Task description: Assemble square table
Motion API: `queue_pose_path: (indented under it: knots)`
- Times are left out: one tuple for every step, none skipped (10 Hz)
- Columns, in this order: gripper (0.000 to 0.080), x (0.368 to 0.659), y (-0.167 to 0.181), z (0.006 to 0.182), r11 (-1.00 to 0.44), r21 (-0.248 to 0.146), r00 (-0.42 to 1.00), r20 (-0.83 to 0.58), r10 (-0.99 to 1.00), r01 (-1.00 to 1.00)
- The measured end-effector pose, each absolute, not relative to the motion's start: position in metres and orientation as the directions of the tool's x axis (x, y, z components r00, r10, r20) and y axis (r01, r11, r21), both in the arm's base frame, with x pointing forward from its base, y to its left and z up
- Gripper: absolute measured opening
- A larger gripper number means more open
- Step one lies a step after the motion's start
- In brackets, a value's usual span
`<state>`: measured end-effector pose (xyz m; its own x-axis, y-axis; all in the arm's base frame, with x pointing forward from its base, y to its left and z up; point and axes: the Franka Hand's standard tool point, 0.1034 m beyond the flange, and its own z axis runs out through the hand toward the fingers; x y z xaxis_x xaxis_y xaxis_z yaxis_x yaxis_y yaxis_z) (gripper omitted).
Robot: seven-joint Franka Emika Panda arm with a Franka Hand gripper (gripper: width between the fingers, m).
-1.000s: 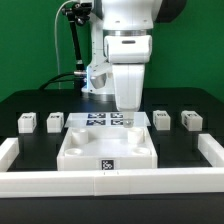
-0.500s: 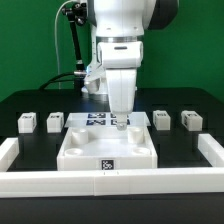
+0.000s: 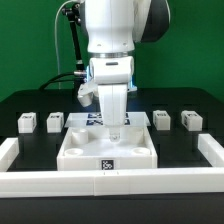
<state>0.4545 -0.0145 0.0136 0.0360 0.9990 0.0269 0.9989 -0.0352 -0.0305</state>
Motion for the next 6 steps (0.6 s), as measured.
queue_pose_path:
  knots:
    - [0.0649,0.4532,-0.0151,0.0114,-0.039,-0.035,0.040,0.027,0.999,0.999]
    - [0.0649,0.4522,-0.0152,0.0096,-0.041,-0.039,0.043,0.028,0.999,0.998]
    - [0.0531,0.4524,-0.0153,0.0097,-0.042,-0.039,0.043,0.028,0.999,0.998]
    - [0.0385,0.4523,-0.0153,0.0096,-0.042,-0.039,0.043,0.028,0.999,0.998]
    - [0.0385,0.4523,-0.0154,0.0095,-0.043,-0.039,0.044,0.028,0.999,0.998]
    - [0.0206,0.4521,-0.0154,0.0094,-0.043,-0.040,0.044,0.028,0.999,0.998]
